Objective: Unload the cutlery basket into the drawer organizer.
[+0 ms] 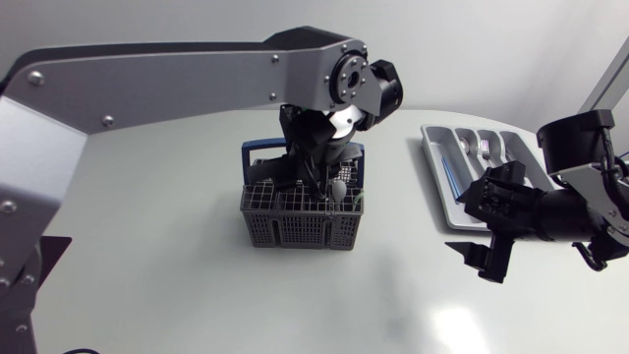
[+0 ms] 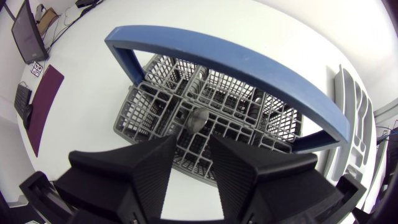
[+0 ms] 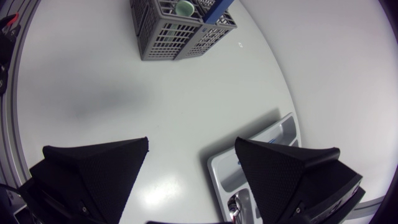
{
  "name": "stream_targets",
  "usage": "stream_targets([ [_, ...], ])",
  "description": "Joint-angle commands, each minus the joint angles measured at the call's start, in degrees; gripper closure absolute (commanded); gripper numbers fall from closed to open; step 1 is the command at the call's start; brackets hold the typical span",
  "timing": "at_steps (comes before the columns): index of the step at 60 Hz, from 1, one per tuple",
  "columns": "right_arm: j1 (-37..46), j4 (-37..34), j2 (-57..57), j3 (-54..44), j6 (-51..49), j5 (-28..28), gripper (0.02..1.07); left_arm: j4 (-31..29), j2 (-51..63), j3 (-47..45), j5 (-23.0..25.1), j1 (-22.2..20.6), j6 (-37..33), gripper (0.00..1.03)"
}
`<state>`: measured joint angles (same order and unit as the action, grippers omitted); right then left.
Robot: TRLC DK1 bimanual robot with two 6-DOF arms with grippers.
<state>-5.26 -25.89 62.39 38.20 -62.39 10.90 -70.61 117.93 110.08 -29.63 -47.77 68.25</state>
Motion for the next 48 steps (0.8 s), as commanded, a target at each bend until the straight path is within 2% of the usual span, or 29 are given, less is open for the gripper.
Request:
stream_targets([
  [1, -2.04, -0.39, -0.16, 1.71, 5.0, 0.79, 0.07, 0.21, -2.7, -1.89, 0.71, 0.75, -1.54, 0.54],
  [6, -4.76, -0.3, 0.28, 2.67, 9.83, 0.88, 0.07, 0.38, -4.11, -2.5, 1.77, 1.19, -2.77, 0.49],
  [20, -10.56, 0.49, 2.65, 6.98, 21.26, 2.02, 0.07, 2.49, -9.3, -6.37, 5.98, 2.77, -6.55, 0.49],
  [26, -12.85, 0.05, 4.76, 9.88, 26.36, 3.61, 0.07, 5.22, -12.28, -10.15, 7.21, 3.74, -9.01, 0.49],
  [30, -14.26, -0.04, 5.64, 10.94, 28.2, 4.05, 0.07, 6.27, -13.6, -11.73, 9.06, 4.26, -10.5, 0.42],
  [37, -17.59, -0.21, 8.19, 13.4, 32.42, 4.13, 0.07, 7.68, -15.8, -13.93, 11.79, 5.67, -12.88, 0.4],
  [40, -18.65, -0.13, 9.24, 14.19, 34.09, 4.13, 0.07, 8.03, -16.77, -14.72, 13.37, 6.46, -14.28, 0.34],
  [48, -21.64, 0.05, 11.7, 16.47, 38.57, 4.13, 0.07, 9.7, -19.4, -17.8, 14.69, 7.87, -17.45, 0.28],
])
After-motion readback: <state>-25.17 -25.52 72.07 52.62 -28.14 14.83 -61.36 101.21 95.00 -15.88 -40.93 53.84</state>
